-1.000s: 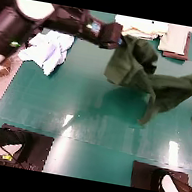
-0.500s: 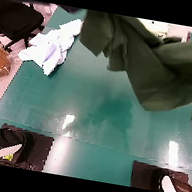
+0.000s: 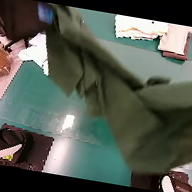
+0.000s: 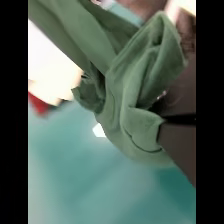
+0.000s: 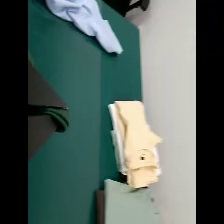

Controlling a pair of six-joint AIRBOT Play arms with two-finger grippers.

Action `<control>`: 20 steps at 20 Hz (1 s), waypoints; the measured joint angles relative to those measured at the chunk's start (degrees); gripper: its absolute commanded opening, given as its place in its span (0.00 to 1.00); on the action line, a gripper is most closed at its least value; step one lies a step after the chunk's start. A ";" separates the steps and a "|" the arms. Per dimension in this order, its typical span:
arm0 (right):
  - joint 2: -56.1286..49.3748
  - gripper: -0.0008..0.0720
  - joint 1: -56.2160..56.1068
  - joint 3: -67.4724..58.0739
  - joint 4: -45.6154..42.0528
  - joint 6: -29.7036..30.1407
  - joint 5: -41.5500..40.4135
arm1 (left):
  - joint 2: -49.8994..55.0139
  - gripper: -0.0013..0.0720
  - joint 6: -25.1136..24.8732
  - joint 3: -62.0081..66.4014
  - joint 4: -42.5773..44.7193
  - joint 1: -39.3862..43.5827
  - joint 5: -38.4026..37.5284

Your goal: Fold the shirts.

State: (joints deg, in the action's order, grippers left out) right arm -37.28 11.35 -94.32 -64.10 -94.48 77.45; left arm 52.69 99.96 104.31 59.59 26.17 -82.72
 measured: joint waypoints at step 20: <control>-49.59 0.67 -3.74 15.28 7.06 12.87 -11.21 | 6.14 0.06 9.75 -65.77 7.96 6.23 54.93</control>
State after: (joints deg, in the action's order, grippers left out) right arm -86.87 7.62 -79.05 -57.04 -81.60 66.24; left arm 58.83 109.71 38.54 67.55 32.40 -27.79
